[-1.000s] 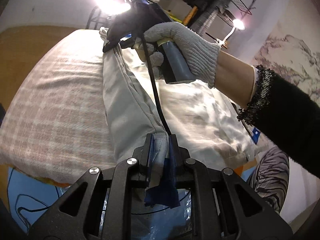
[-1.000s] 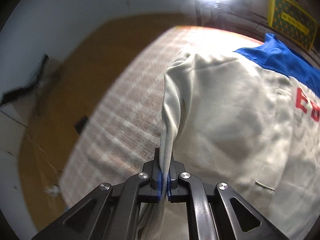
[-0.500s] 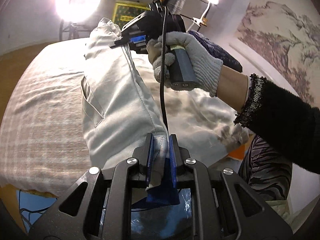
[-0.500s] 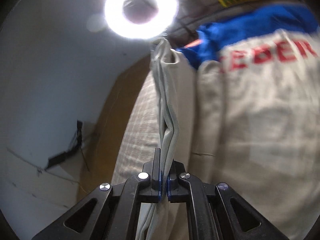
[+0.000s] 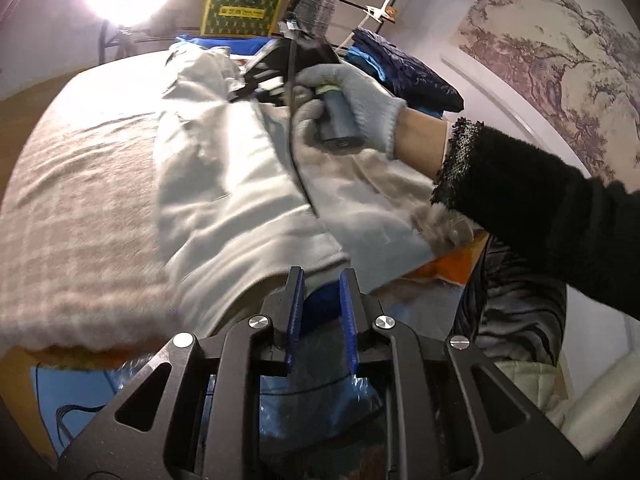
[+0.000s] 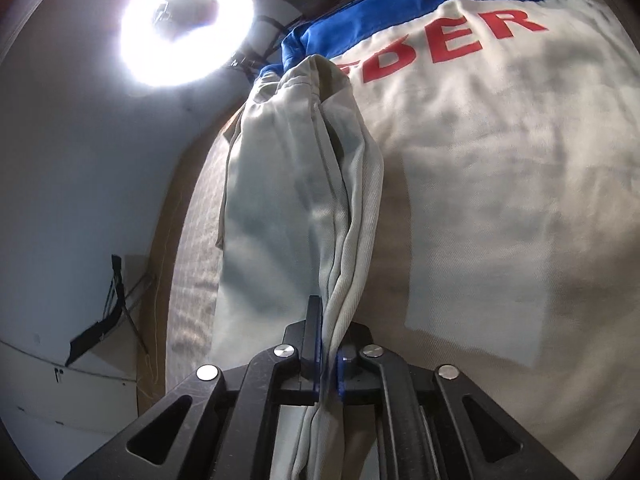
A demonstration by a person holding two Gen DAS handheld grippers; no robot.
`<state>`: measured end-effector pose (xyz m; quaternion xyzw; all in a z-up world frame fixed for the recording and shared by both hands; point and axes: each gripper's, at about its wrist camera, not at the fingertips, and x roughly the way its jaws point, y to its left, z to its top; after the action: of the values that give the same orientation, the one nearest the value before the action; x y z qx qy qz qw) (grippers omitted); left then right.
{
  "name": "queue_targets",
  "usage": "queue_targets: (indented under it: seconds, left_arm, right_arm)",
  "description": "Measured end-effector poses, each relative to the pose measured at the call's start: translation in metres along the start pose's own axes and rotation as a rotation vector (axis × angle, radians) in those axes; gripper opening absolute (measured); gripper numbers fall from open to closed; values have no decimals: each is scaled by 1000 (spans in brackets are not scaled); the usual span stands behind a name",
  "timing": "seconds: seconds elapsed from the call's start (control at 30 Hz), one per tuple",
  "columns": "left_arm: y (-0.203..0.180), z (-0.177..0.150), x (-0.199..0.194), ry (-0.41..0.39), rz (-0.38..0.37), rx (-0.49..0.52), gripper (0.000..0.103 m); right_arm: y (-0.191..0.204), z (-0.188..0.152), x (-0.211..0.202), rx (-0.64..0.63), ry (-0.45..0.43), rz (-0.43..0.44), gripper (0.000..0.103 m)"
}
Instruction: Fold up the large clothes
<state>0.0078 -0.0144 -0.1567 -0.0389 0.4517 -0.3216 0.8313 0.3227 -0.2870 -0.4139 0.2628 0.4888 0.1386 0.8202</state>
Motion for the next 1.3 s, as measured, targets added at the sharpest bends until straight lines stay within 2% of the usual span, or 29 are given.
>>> queue_targets:
  seconds: [0.03,0.07,0.23,0.33,0.4,0.53,0.6,0.7,0.77,0.83,0.9,1.07,1.2,1.3]
  left_arm:
    - [5,-2,-10,-10,6,-17,16]
    - [10,-3,-18,-23,11,-32,16]
    - [35,6,-32,-94,68,-73,16]
    - [47,17,-13,-102,80,-85,16]
    - [50,21,8,-79,79,-70,16]
    - [36,10,53,29,40,-13,16]
    - [26,-8,79,99,58,53,16]
    - [24,-18,79,62,62,73,16]
    - [31,-14,76,76,43,22,16]
    - [30,-12,71,90,34,11,16]
    - [22,-8,56,68,14,30,16]
    - [17,25,29,-37,13,37,16]
    - [34,62,37,-88,58,25,16]
    - [46,77,54,-81,81,14,16]
  right_arm:
    - [-2,1,-8,-16,4,-10,28]
    - [1,2,-15,-33,-4,-23,33]
    - [17,-14,-70,-167,-60,-44,33]
    - [32,-44,-102,-270,-69,-12,33]
    - [30,-61,-117,-318,-56,2,33]
    - [43,-109,-107,-417,3,12,33]
    - [45,-126,-97,-463,32,4,33]
    - [41,-143,-72,-508,88,-44,32]
    - [33,-148,-56,-511,136,-76,31]
    - [24,-146,-49,-505,157,-81,28]
    - [22,-140,-58,-486,151,-64,31]
    - [36,-101,-86,-486,25,-34,31]
    - [58,-63,-97,-486,-50,-16,31]
    - [83,-30,-87,-535,-85,-19,31]
